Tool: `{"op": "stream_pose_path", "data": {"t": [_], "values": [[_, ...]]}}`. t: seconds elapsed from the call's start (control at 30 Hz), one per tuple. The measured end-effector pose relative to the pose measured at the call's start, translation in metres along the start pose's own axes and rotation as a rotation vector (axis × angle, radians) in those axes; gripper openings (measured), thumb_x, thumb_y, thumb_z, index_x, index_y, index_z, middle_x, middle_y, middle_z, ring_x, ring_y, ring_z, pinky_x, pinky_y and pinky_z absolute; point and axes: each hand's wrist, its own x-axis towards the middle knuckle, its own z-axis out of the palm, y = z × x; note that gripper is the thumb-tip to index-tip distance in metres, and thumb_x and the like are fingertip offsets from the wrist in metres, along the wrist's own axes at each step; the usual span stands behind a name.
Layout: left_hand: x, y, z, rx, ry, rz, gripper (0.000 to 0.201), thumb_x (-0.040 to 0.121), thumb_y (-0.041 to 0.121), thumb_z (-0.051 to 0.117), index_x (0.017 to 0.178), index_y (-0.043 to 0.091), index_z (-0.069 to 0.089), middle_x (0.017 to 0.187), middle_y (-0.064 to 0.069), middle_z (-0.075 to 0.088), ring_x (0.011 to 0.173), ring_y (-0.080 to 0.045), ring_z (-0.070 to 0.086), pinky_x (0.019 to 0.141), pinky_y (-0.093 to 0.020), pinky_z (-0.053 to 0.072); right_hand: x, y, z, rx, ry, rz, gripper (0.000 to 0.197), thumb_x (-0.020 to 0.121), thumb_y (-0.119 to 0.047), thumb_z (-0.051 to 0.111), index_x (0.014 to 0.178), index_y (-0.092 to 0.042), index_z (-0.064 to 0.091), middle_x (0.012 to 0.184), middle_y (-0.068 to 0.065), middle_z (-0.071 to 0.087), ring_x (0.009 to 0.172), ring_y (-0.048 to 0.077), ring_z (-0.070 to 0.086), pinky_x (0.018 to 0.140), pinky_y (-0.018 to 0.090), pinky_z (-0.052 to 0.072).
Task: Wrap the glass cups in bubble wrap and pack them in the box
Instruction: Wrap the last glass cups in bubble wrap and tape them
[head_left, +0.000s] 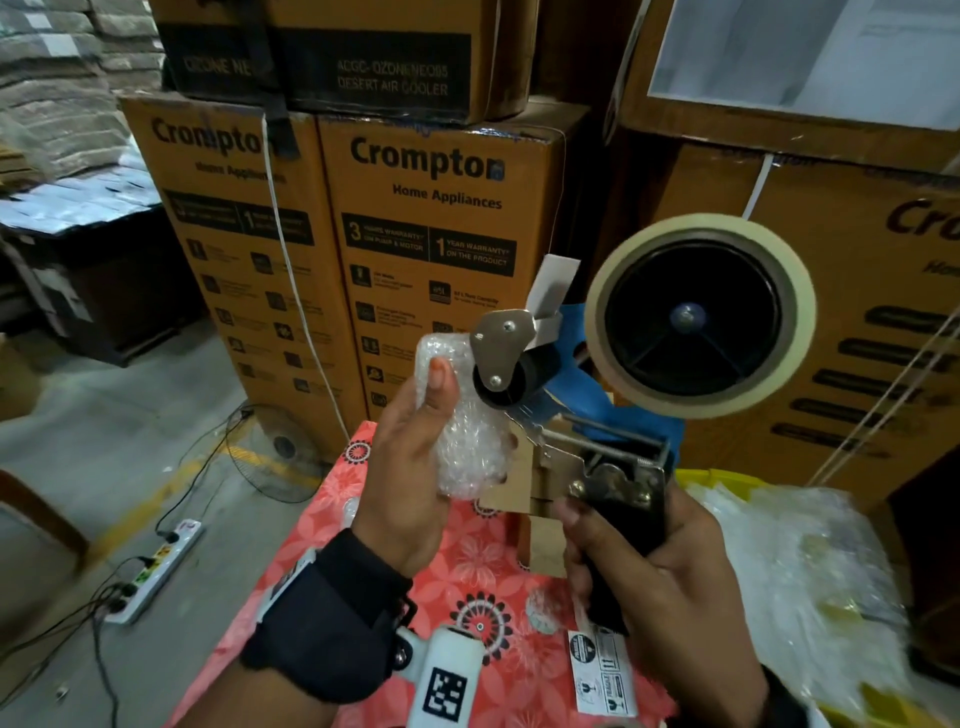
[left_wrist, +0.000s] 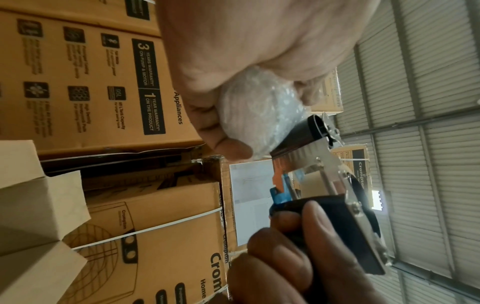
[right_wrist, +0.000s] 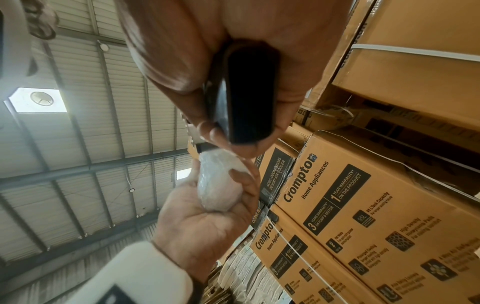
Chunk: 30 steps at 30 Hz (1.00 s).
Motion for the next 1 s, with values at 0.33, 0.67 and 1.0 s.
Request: {"op": "stream_pose_path", "data": {"t": [0.33, 0.67, 1.0], "values": [[0.011, 0.006, 0.001, -0.042, 0.026, -0.007, 0.064, 0.102, 0.051, 0.05, 0.146, 0.006, 0.056, 0.14, -0.022, 0.066, 0.13, -0.043, 0.064, 0.113, -0.066, 0.045, -0.008, -0.014, -0.008, 0.002, 0.041, 0.087, 0.011, 0.079, -0.014, 0.079, 0.082, -0.023, 0.073, 0.06, 0.029, 0.056, 0.047, 0.03, 0.051, 0.043, 0.032, 0.04], [0.031, 0.025, -0.015, -0.218, 0.18, 0.023, 0.085, 0.092, 0.063, 0.067, 0.155, 0.008, 0.047, 0.135, -0.021, 0.065, 0.123, -0.045, 0.065, 0.104, -0.063, 0.051, -0.02, -0.011, -0.025, -0.13, 0.064, 0.053, 0.025, 0.074, -0.041, 0.091, 0.094, -0.03, 0.079, 0.06, 0.017, 0.067, 0.053, 0.029, 0.065, 0.053, 0.038, 0.051], [0.04, 0.028, -0.015, -0.601, 0.015, -0.174, 0.072, 0.105, 0.053, 0.049, 0.159, 0.006, 0.042, 0.155, -0.019, 0.051, 0.143, -0.037, 0.052, 0.113, -0.054, 0.049, -0.017, 0.018, -0.015, -0.179, 0.09, 0.085, 0.046, 0.061, -0.061, 0.092, 0.103, -0.054, 0.075, 0.083, 0.008, 0.08, 0.073, 0.026, 0.078, 0.078, 0.04, 0.056]]}}
